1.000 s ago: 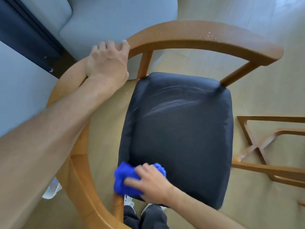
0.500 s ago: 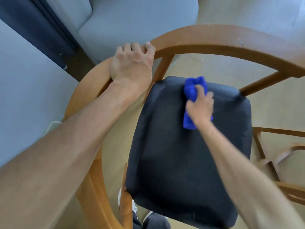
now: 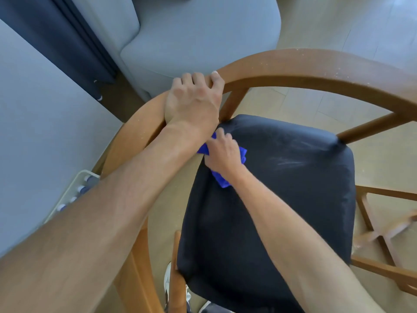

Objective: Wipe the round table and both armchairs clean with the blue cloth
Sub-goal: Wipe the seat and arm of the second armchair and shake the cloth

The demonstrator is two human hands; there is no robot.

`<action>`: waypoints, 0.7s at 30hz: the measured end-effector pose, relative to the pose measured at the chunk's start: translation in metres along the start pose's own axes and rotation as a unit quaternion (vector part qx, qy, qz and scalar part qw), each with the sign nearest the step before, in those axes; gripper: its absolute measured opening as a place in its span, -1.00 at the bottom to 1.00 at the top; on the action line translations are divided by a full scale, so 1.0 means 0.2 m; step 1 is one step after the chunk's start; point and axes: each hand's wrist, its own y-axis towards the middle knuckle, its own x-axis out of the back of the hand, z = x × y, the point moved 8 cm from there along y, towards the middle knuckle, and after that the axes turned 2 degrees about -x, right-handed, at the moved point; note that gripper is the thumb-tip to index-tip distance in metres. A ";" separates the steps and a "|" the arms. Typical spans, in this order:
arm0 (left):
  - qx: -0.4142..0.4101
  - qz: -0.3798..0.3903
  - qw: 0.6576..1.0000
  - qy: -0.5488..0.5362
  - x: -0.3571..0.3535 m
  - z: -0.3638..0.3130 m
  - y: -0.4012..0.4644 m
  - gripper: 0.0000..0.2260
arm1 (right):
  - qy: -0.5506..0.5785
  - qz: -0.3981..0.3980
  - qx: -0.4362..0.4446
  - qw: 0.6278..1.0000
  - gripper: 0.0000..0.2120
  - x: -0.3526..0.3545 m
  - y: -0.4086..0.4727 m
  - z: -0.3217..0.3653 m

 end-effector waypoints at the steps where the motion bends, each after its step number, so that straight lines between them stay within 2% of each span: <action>1: -0.002 0.002 1.000 0.003 -0.01 0.00 0.00 -0.50 | -0.006 -0.028 -0.063 0.998 -0.65 0.05 0.10 -0.11; 4: -0.002 0.006 1.000 0.007 -0.02 0.00 0.01 -0.49 | -0.031 -0.045 -0.117 0.992 -0.61 0.07 0.14 -0.19; 7: 0.005 0.002 1.000 -0.002 -0.01 0.00 0.01 -0.50 | 0.031 -0.023 -0.097 0.995 -0.56 -0.03 -0.10 -0.04; 10: 0.000 0.004 1.000 -0.003 0.01 -0.01 0.00 -0.53 | 0.059 0.089 0.087 0.991 -0.55 -0.21 -0.59 0.33; 11: -0.002 0.005 1.000 -0.003 0.02 -0.01 0.00 -0.53 | 0.065 0.137 0.161 0.975 -0.53 -0.27 -0.81 0.44; 13: -0.005 0.008 1.000 -0.003 0.02 -0.01 0.00 -0.52 | 0.077 0.225 0.236 0.942 -0.54 -0.36 -1.18 0.49; 14: -0.006 0.011 1.000 -0.002 0.02 -0.01 -0.01 -0.51 | 0.088 0.238 0.261 0.931 -0.57 -0.37 -1.27 0.46; 17: -0.011 0.007 1.000 0.004 0.02 -0.02 -0.02 -0.50 | 0.057 0.185 0.310 0.931 -0.54 -0.26 -1.19 0.19; 18: -0.012 0.005 1.000 0.005 0.03 -0.02 -0.02 -0.51 | 0.041 0.150 0.304 0.940 -0.52 -0.18 -1.07 0.04; 19: -0.011 0.001 1.000 0.009 0.03 -0.01 -0.01 -0.51 | 0.028 0.101 0.257 0.961 -0.50 -0.09 -0.90 -0.15; 20: -0.009 -0.003 1.000 0.013 0.03 0.00 -0.02 -0.52 | 0.028 0.042 0.162 0.986 -0.50 0.00 -0.74 -0.39; 21: -0.009 -0.001 1.000 0.013 0.03 0.00 -0.02 -0.53 | 0.053 -0.026 0.028 0.998 -0.50 0.11 -0.60 -0.69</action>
